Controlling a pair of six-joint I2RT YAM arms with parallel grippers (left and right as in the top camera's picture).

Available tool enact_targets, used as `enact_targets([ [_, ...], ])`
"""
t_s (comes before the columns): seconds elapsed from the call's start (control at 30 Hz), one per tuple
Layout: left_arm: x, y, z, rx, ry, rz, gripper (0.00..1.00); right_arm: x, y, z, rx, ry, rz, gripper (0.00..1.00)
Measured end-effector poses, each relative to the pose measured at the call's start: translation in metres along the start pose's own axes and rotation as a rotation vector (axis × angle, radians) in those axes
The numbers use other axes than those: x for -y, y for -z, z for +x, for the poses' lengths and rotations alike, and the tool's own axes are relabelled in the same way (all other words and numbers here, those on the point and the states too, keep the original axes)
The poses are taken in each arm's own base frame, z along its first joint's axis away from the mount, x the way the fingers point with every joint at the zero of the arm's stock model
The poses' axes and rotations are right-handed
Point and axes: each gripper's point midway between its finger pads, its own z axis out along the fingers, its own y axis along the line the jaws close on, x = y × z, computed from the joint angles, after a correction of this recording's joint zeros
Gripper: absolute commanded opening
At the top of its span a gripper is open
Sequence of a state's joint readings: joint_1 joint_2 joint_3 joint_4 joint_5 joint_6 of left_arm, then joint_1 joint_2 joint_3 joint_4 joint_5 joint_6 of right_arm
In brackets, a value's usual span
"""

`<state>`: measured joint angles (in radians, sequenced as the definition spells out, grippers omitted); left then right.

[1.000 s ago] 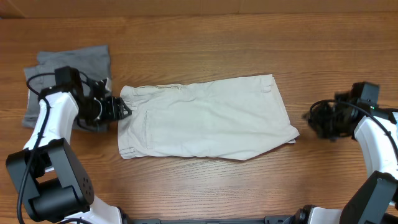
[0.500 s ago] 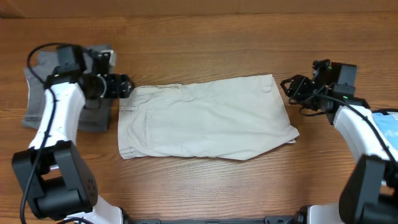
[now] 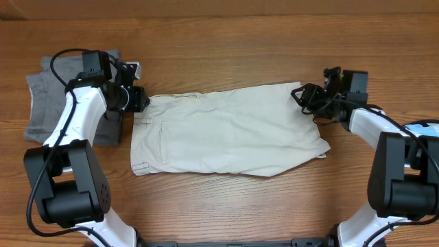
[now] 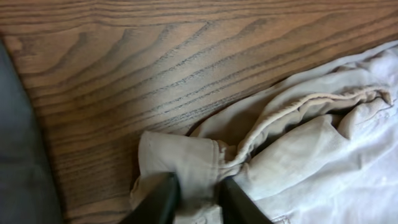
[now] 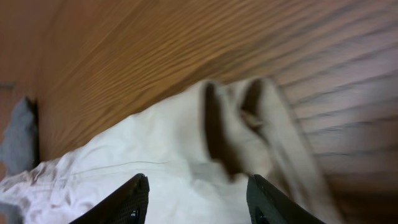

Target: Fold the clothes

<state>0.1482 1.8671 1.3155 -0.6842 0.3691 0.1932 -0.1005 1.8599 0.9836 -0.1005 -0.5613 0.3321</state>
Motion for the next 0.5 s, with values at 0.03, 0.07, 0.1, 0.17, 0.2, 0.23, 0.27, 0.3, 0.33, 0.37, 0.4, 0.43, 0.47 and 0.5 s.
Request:
enact_targets([
  [0.03,0.000,0.000,0.000,0.000,0.000,0.002,0.22,-0.003,-0.001,-0.001,0.004,0.012,-0.005,0.55],
  [0.07,0.000,0.000,0.000,0.000,0.000,0.003,0.22,-0.005,-0.002,0.000,0.004,0.021,-0.007,0.55],
  [0.1,0.001,0.000,0.000,0.000,0.000,0.005,0.21,-0.005,-0.003,0.000,0.004,0.027,-0.003,0.54],
  [0.17,0.001,0.000,0.001,-0.005,0.002,0.006,0.20,-0.003,-0.004,0.000,0.009,0.034,0.018,0.54],
  [0.2,0.001,0.000,0.002,-0.007,0.003,0.007,0.20,-0.002,-0.004,0.000,0.012,0.036,0.026,0.54],
  [0.23,0.001,0.000,0.002,-0.008,0.003,0.007,0.20,-0.001,-0.004,-0.001,0.016,0.038,0.035,0.55],
  [0.27,0.001,0.000,0.003,-0.010,0.004,0.007,0.22,0.001,-0.004,-0.002,0.020,0.037,0.046,0.57],
  [0.3,0.001,0.000,0.003,-0.010,0.004,0.007,0.24,0.003,-0.004,-0.003,0.026,0.038,0.060,0.59],
  [0.33,0.001,0.000,0.003,-0.011,0.004,0.008,0.25,0.005,-0.004,-0.004,0.032,0.040,0.071,0.61],
  [0.37,0.002,0.000,0.003,-0.013,0.005,0.008,0.26,0.007,-0.004,-0.005,0.040,0.044,0.081,0.62],
  [0.4,0.002,0.000,0.004,-0.016,0.006,0.009,0.26,0.008,-0.004,-0.007,0.048,0.046,0.088,0.62],
  [0.43,0.002,0.000,0.005,-0.018,0.007,0.009,0.27,0.008,-0.004,-0.009,0.057,0.051,0.090,0.62],
  [0.47,0.002,0.000,0.005,-0.020,0.008,0.009,0.27,0.008,-0.004,-0.011,0.064,0.055,0.091,0.62],
  [0.5,0.002,0.000,0.005,-0.021,0.008,0.009,0.27,0.007,-0.004,-0.013,0.070,0.059,0.090,0.62],
])
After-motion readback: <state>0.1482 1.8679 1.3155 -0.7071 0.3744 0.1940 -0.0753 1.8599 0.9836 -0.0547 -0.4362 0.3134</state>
